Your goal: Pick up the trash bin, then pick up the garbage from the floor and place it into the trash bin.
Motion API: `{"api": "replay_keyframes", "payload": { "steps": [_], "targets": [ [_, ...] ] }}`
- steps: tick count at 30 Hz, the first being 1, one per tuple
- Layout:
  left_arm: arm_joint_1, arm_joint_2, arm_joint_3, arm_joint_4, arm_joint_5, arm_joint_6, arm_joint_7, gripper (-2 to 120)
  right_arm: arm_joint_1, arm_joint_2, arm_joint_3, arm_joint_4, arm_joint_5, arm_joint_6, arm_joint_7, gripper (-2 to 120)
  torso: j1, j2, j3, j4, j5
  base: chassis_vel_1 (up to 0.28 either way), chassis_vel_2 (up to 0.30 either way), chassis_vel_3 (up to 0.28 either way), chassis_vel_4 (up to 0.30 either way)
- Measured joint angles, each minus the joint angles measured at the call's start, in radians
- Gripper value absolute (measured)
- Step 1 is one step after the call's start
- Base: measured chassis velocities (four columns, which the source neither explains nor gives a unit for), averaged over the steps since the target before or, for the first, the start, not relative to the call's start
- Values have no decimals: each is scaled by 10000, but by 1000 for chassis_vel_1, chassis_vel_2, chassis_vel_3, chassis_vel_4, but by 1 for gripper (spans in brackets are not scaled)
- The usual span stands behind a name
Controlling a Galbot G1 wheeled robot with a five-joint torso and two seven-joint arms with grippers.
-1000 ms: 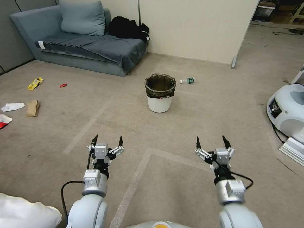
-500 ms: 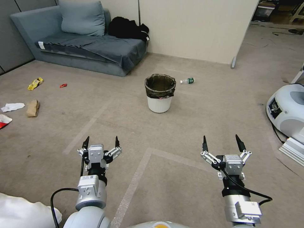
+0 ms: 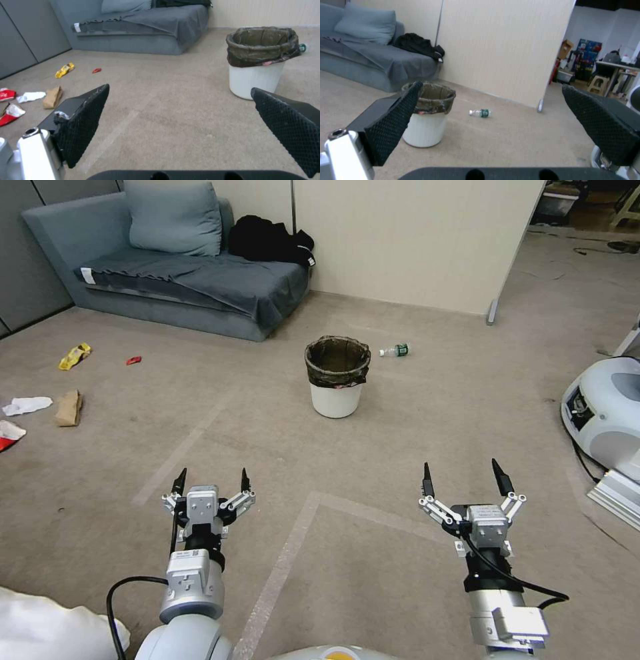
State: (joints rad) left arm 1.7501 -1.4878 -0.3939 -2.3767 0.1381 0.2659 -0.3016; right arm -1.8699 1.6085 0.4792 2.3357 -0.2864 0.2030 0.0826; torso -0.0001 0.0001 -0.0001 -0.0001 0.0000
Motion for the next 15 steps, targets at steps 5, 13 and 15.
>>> {"api": "replay_keyframes", "payload": {
  "steps": [5,13,15],
  "targets": [
    [-2,6,9,0,-52,31,-36,100,2,0,10,0,-43,17,-10,100,0,0,0,0,0,-102,100,101,-99],
    [-16,48,17,1,-86,64,-74,100,12,-1,38,8,-97,40,-31,100,1,0,1,-1,-2,-171,154,170,-164],
    [-16,50,29,1,-78,65,-74,100,26,-4,97,15,-142,33,-33,100,1,0,2,0,-1,-123,138,136,-142]
  ]
}}
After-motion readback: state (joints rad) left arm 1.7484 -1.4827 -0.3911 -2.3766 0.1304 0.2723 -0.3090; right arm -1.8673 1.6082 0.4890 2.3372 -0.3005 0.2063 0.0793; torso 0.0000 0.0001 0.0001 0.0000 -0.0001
